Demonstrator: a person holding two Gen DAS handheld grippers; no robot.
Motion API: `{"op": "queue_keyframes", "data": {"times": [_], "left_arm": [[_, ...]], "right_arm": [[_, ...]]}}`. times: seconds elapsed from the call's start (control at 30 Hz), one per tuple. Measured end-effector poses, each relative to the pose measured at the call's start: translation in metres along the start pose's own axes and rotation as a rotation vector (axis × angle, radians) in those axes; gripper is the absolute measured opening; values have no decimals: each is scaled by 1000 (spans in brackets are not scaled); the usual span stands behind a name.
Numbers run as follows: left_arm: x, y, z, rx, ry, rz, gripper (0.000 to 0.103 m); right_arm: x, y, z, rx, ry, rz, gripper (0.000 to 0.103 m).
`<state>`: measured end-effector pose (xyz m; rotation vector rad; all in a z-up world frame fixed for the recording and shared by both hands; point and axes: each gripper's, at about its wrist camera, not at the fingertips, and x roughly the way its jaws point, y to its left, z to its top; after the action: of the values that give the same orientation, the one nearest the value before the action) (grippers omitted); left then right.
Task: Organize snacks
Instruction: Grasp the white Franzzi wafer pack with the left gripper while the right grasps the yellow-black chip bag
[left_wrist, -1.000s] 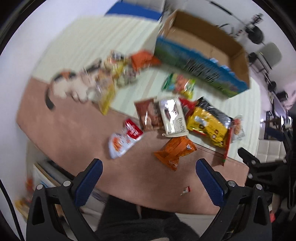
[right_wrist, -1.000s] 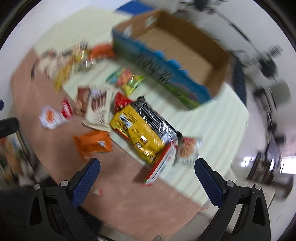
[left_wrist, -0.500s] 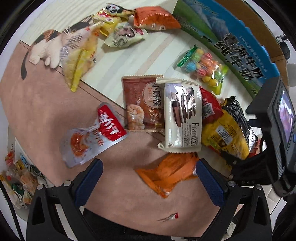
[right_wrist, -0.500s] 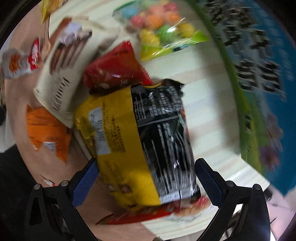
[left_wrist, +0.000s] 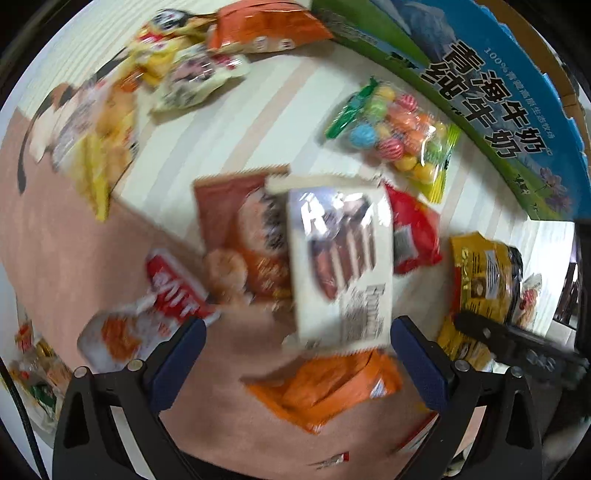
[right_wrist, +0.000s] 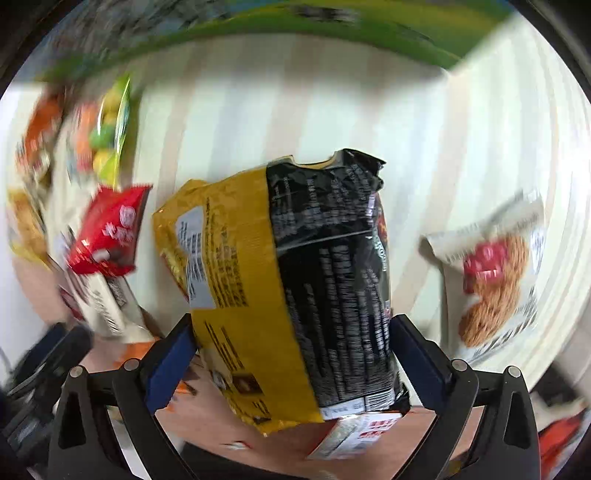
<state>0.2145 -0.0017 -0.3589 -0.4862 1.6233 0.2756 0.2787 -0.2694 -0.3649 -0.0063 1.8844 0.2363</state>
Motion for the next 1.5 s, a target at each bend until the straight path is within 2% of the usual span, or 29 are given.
{"op": "queue_keyframes", "data": {"times": [0.03,0.1,0.2,0.27,0.33,0.4,0.53,0.6,0.67,0.73,0.8,0.9,1.0,1.07,1.17,1.27,1.3,1.4,1.5], "left_arm": [[2,-5,8,6,10,-1,92],[12,-11,24,7,36,-14,75],[22,-23,41,26,50,-39,69],[28,-35,46,71,44,-19,66],[29,-46,50,99,38,-5,61],[30,-54,54,127,35,-13,46],[27,-51,53,166,39,32,45],[29,-39,49,183,48,44,45],[31,-27,50,189,71,12,45],[31,-17,56,167,91,-33,45],[22,-2,57,140,97,-77,45],[11,0,67,134,75,-109,46],[3,5,60,152,74,-78,53],[12,-5,61,153,100,-25,56],[31,-8,66,125,129,-13,56],[28,-5,67,115,94,-23,53],[23,0,51,121,78,-17,52],[13,1,42,152,27,19,51],[6,3,32,177,8,47,51]], "right_arm": [[1,-7,-1,31,-3,31,103],[6,-15,-3,54,-10,50,103],[-1,-23,-12,57,-30,47,103],[-14,-21,-25,40,-47,23,103],[-9,-13,-30,22,-58,-16,103],[-8,-7,-33,10,-69,-52,103],[-11,-8,-52,84,-95,-57,95],[-8,-19,-61,147,-67,-25,95],[-1,-25,-68,173,-34,6,96],[-1,-28,-73,176,-34,24,102],[-7,-31,-74,175,-58,52,102],[-25,-34,-78,145,-101,34,102],[-39,-34,-81,120,-125,10,103],[-47,-38,-78,102,-99,-11,103],[-36,-13,-79,95,-69,-15,103],[-17,-1,-62,102,-45,-55,101],[-16,0,-63,104,-50,-51,98],[-19,1,-68,96,-88,-74,91],[-22,8,-74,93,-129,-92,91]]}}
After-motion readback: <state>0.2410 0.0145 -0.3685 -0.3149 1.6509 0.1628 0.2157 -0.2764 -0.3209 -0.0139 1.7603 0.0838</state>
